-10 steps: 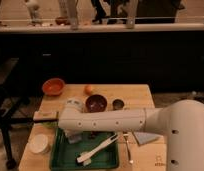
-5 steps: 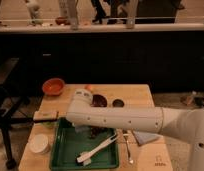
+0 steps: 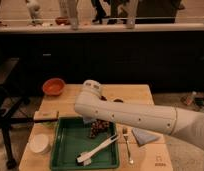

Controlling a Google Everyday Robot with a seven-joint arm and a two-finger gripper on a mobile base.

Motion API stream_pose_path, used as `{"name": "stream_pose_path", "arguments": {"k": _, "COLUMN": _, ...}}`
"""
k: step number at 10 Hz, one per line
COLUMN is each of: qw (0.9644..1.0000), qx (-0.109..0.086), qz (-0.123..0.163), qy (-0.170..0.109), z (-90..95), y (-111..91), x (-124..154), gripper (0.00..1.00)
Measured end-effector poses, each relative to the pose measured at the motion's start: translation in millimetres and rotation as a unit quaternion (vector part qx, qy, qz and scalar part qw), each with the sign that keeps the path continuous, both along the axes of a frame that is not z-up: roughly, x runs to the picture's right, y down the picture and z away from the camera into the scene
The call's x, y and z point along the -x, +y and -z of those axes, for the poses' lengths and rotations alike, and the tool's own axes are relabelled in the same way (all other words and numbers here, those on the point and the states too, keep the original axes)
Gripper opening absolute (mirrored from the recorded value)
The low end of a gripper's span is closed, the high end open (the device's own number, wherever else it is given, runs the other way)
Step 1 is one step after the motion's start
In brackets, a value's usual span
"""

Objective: Place sponge in table surface

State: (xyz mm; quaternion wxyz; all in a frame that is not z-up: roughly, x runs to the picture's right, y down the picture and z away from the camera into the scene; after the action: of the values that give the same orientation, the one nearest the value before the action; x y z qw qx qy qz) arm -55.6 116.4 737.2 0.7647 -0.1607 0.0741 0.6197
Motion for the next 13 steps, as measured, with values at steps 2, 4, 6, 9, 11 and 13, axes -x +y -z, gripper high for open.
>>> {"name": "stream_pose_path", "arguments": {"k": 2, "qw": 1.0000, "qx": 0.000, "qz": -0.001, "qy": 0.002, "z": -0.4, "y": 0, "x": -3, "gripper": 0.00}}
{"name": "stream_pose_path", "arguments": {"k": 4, "qw": 1.0000, "qx": 0.000, "qz": 0.000, "qy": 0.000, "z": -0.2, "y": 0, "x": 0, "gripper": 0.00}}
{"name": "stream_pose_path", "arguments": {"k": 6, "qw": 1.0000, "qx": -0.005, "qz": -0.005, "qy": 0.004, "z": -0.6, "y": -2, "x": -1, "gripper": 0.00}}
{"name": "stream_pose_path", "arguments": {"k": 9, "qw": 0.9984, "qx": -0.026, "qz": -0.040, "qy": 0.030, "z": -8.1, "y": -30, "x": -29, "gripper": 0.00}}
{"name": "stream_pose_path", "arguments": {"k": 11, "qw": 0.9957, "qx": -0.040, "qz": -0.066, "qy": 0.052, "z": -13.9, "y": -52, "x": -63, "gripper": 0.00}}
{"name": "stream_pose_path", "arguments": {"k": 13, "qw": 0.9941, "qx": -0.043, "qz": -0.078, "qy": 0.062, "z": -21.9, "y": -66, "x": -75, "gripper": 0.00}}
